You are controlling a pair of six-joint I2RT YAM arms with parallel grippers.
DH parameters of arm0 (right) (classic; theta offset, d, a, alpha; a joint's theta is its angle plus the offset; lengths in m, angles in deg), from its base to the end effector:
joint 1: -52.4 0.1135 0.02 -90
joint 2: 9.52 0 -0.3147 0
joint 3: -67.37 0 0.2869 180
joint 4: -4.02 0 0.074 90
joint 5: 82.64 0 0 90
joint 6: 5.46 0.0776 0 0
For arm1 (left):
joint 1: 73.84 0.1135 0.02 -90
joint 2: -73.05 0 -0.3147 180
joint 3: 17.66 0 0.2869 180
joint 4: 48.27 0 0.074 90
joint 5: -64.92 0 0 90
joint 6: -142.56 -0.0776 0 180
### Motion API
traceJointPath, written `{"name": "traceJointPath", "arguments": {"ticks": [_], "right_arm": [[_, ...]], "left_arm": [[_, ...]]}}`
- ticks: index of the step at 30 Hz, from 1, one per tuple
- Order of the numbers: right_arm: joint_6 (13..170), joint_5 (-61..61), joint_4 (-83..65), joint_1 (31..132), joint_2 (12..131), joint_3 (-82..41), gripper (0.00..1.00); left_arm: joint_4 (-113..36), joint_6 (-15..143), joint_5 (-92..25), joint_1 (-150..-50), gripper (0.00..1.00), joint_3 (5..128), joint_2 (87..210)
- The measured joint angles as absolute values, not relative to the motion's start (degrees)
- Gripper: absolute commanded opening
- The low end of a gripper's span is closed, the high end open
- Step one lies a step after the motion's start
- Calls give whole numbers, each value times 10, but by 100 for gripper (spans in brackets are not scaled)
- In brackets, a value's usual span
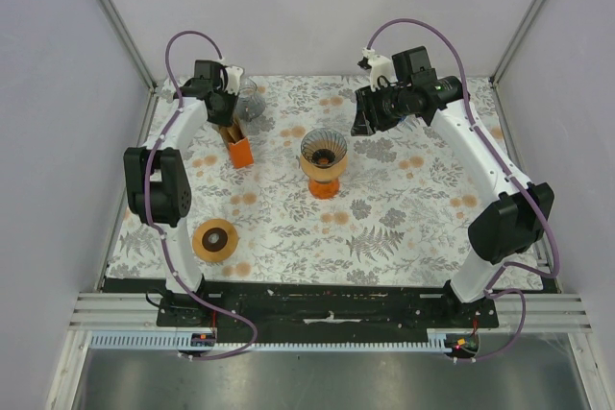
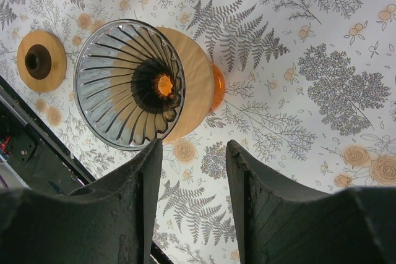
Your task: Place the coffee filter in the dripper
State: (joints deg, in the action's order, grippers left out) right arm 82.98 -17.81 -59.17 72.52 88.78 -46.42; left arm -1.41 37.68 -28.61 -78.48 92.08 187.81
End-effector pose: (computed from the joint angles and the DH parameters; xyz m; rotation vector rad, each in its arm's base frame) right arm 0.4008 0.1820 0.3948 -0.6546 2.3168 0.6781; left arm 0.5290 -0.0477 0.2550 0.4453 2.4335 0.0003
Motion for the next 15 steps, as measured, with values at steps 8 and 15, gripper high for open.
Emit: {"name": "traceJointPath", "arguments": {"ticks": [8,15], "right_arm": [[830,-181,-592,725,888,-464,52],[830,-181,-592,725,888,-464,52]], "left_arm": [[-21,376,-286,-786,2,921,1878],[-20,377,-281,-786,2,921,1875]]}}
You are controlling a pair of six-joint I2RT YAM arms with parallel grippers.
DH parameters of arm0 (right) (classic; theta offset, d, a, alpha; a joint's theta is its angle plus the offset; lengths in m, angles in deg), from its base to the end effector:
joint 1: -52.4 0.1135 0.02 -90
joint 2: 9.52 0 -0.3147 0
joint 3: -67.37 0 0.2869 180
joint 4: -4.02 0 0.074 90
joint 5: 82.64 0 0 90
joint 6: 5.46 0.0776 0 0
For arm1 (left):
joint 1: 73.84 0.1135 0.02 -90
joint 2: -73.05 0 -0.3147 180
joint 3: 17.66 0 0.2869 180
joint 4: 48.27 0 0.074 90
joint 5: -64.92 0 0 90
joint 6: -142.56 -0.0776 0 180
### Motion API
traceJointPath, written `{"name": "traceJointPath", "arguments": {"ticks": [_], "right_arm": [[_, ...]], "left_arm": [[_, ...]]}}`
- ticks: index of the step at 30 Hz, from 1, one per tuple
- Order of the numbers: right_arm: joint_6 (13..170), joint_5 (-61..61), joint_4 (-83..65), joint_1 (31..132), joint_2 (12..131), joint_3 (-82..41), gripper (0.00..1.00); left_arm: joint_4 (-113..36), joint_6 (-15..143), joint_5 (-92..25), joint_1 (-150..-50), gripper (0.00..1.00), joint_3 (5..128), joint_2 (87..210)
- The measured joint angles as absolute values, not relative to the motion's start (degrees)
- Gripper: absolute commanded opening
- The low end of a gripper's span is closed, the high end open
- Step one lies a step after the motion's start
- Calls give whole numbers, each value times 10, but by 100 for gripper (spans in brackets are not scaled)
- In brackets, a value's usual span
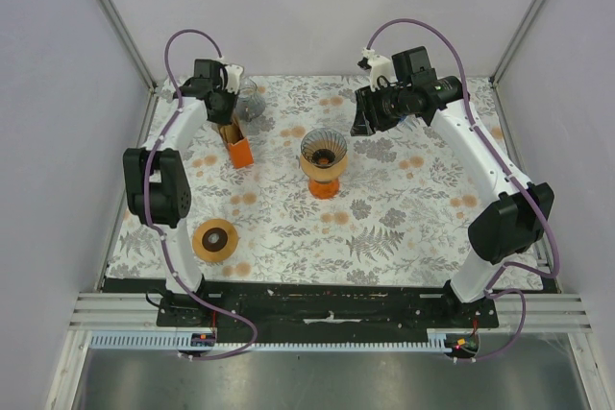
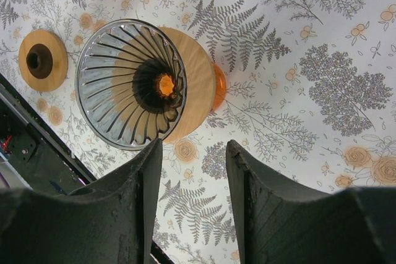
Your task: Place the coffee filter in the dripper
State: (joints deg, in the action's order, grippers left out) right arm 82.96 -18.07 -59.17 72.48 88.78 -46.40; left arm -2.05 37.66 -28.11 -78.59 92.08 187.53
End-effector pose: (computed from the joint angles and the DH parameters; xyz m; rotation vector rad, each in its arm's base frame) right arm 0.4007 0.1820 0.3948 -0.6561 2.3161 0.6831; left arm 0.5296 -0.0481 0.2585 0.4422 2.4184 0.0123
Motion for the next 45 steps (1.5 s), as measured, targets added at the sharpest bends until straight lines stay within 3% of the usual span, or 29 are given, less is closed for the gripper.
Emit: {"name": "traceJointPath", "arguments": {"ticks": [22,27,33,45], "right_arm": [[829,-182,-592,725,886,-464,53],[829,-183,-592,725,883,-464,53],[827,-185,-592,725,883,-464,53],[825,-187,-592,725,883,-464,53]], "left_arm": [[-18,377,-285,-774,2,909,1807],[-20,382,-313,-774,20,886,1807],[-22,383,-322,-775,27,880,1807],[-24,424,-334,-775,22,881,1807]]}}
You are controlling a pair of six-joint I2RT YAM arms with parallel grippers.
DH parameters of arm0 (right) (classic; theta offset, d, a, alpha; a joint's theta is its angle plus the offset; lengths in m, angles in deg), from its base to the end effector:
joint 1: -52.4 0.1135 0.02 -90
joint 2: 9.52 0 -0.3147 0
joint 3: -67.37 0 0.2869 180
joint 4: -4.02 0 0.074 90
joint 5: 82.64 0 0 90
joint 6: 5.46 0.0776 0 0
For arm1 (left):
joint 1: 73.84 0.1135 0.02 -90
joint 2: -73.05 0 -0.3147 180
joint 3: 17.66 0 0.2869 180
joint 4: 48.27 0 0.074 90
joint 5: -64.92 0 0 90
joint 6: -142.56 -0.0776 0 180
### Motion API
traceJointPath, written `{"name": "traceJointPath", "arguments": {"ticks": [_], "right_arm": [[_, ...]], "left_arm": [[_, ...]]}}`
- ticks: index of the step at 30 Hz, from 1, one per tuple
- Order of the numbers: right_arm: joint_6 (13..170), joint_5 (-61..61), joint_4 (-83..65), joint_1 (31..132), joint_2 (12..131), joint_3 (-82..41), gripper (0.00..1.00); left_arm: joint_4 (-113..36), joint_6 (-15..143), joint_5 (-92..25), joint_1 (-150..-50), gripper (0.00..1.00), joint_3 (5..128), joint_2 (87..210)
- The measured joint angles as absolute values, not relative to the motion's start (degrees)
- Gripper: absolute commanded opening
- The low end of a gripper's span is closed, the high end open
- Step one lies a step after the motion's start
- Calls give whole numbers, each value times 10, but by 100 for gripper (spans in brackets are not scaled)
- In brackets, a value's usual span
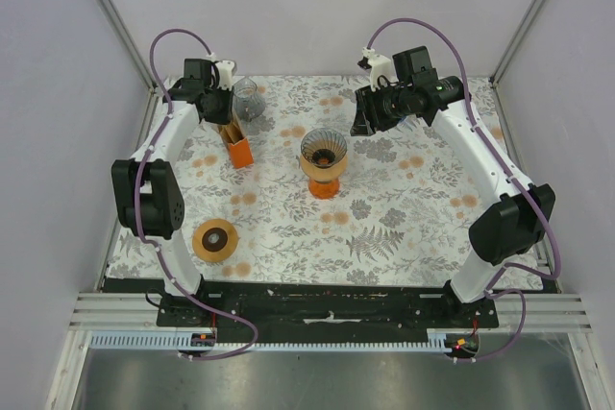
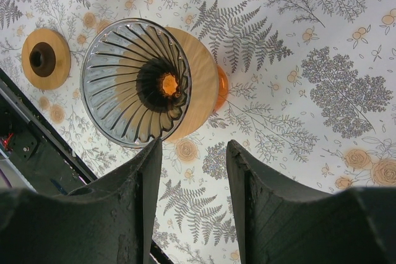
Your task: Place the coffee filter in the dripper
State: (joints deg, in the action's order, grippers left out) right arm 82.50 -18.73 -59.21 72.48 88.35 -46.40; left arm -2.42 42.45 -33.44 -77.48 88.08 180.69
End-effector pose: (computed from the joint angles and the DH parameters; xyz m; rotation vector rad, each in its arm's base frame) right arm 0.3982 0.1819 0.3982 -0.6703 2.3026 0.6928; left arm 0.5018 -0.0432 0.2923 0.3539 2.3698 -0.1225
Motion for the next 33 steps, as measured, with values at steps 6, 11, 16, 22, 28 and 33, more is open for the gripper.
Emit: {"name": "traceJointPath", "arguments": {"ticks": [6,11,16,22,28,33], "right_arm": [[825,-187,-592,725,883,-464,53],[824,-187,-592,725,883,-464,53],[824,-187,-592,725,883,-463,53],[823,-187,-592,725,883,-463,53],[823,-187,-592,725,883,-463,53],[823,-189,-592,725,883,-463,53]], "left_arm": [[-25,464,-337,-779,22,881,1810],[-21,477,-326,-782,22,881,1830],[-18,485,-321,-785,27,881,1845],[-19,494,-320,-785,34,882,1853],[-19,513,-310,-785,37,895,1865],[-23,530,-302,-785,28,895,1871]]}}
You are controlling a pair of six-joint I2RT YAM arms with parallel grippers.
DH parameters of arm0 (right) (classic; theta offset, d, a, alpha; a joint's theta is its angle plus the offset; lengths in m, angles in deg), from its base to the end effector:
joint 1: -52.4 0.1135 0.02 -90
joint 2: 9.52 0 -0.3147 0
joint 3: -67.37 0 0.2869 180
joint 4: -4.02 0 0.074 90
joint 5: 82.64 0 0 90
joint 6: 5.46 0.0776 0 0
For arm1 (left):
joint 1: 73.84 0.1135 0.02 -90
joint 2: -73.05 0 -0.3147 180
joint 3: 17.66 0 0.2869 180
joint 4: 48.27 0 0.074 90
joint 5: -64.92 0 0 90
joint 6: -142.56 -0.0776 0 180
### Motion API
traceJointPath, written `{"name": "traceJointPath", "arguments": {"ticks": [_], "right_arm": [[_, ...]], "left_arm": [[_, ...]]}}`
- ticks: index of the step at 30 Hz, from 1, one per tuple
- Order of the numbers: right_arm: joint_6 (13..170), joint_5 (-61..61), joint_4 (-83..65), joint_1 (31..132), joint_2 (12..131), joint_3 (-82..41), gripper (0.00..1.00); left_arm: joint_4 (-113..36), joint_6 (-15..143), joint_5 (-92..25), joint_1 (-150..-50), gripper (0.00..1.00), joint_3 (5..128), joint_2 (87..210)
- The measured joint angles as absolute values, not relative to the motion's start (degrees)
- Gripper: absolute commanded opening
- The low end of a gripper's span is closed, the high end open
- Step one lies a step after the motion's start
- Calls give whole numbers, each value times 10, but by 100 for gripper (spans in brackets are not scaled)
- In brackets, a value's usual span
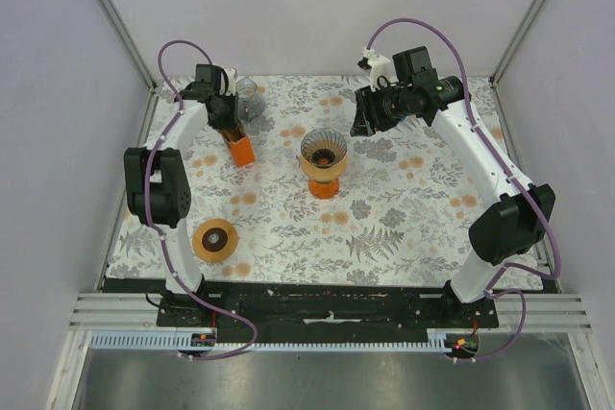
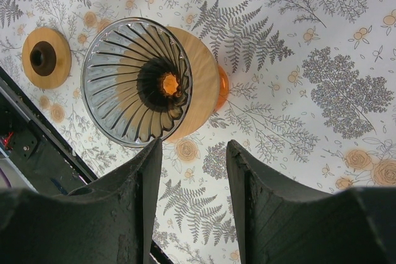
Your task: Place the coffee filter in the dripper
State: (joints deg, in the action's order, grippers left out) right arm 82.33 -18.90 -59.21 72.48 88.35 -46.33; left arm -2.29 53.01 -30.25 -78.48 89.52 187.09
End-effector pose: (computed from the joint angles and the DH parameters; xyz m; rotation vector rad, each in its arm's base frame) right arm 0.3980 0.1820 0.3978 -0.6749 2.3017 0.6951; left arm 0.5221 -0.0494 0.2461 0.1290 2.4906 -0.1497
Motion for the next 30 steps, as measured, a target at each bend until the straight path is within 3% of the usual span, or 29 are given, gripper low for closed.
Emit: {"name": "traceJointPath", "arguments": {"ticks": [4,6,28,30], "right_arm": [[823,-193,-592,725,883,-463,53],[823,-194,-592,725,883,-461,53],[820,-197,-594,725,883,-453,53],[819,-197,-594,725,883,-453,53]], "left_arm": [[-30,540,-297,-785,7,897,1879],[-32,545,-295,-785,2,897,1882],[-37,543,-286,-769,2,898,1814],[-34,536,-286,-769,14,901,1816]]}}
